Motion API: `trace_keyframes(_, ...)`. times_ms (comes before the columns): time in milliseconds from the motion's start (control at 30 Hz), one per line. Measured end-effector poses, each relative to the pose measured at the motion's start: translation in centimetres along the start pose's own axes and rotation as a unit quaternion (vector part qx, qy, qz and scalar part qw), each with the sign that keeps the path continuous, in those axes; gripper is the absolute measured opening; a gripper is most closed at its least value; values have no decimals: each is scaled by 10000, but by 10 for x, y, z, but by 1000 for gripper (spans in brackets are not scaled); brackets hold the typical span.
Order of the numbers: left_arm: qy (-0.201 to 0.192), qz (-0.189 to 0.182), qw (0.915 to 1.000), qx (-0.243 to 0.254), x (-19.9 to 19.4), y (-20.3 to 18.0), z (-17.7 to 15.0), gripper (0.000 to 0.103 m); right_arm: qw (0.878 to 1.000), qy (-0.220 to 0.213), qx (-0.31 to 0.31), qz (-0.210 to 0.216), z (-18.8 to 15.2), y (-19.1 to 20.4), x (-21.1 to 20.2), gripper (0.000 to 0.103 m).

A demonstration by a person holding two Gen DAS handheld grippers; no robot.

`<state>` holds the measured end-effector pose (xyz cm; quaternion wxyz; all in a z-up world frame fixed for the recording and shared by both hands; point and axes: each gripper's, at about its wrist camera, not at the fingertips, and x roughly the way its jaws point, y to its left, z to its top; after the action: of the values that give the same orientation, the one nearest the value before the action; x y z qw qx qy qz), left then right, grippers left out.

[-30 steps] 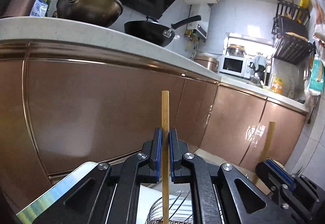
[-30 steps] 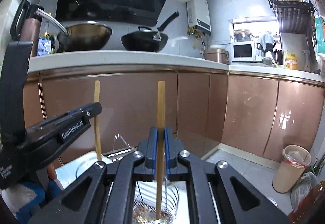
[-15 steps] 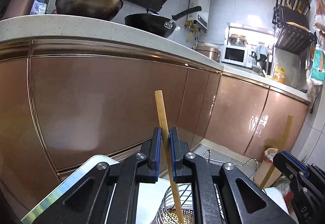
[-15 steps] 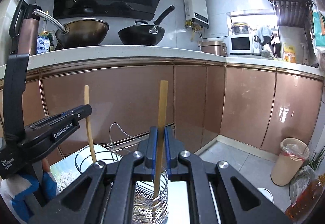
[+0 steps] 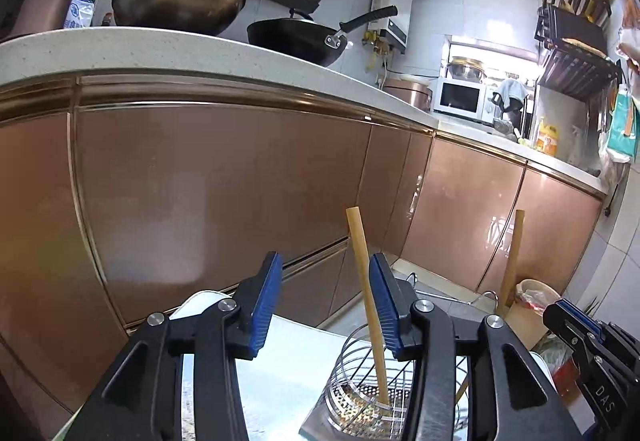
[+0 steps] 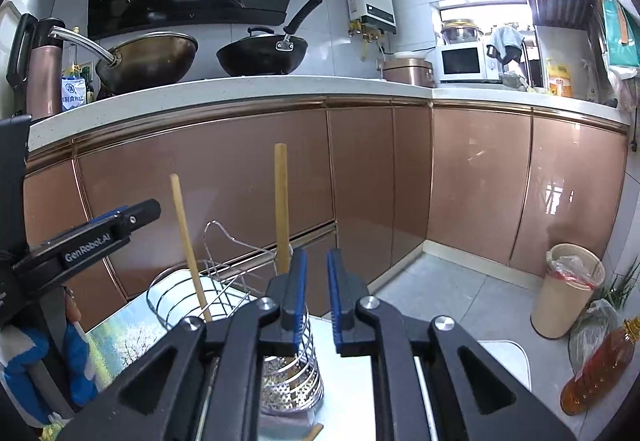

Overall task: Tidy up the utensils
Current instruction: 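Lower the chopsticks into the wire holder and open both tools, then grasp another bamboo chopstick with the left tool while the right tool grasps one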

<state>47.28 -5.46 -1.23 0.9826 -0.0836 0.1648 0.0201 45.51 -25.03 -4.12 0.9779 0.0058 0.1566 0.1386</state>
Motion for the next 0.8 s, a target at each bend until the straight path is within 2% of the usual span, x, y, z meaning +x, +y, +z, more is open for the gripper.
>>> trace_keyframes(200, 34, -9, 10000, -30, -28, 19, 9, 54, 10000, 28, 12, -33, 2, 6, -26, 11)
trace_keyframes(233, 22, 25, 10000, -3, -36, 23, 12, 54, 10000, 22, 19, -39, 3, 6, -31, 14)
trace_keyframes(333, 52, 31, 9999, 100, -57, 35, 24, 58, 9999, 44, 123, -114, 9, 5, -56, 31)
trace_keyframes(400, 160, 38, 9997, 179, -69, 44, 32, 65, 9997, 91, 184, -149, 13, 4, -70, 33)
trace_keyframes(600, 1059, -141, 9934, 409, -93, 71, 45, 66, 9952, 790, 573, -88, 22, -4, -106, 33)
trace_keyframes(700, 1523, -271, 9865, 536, -99, 82, 44, 66, 9905, 1216, 634, -88, 22, -5, -118, 33)
trace_keyframes(800, 1826, -346, 9798, 732, -106, 90, 40, 66, 9854, 1519, 772, -56, 20, -8, -130, 33)
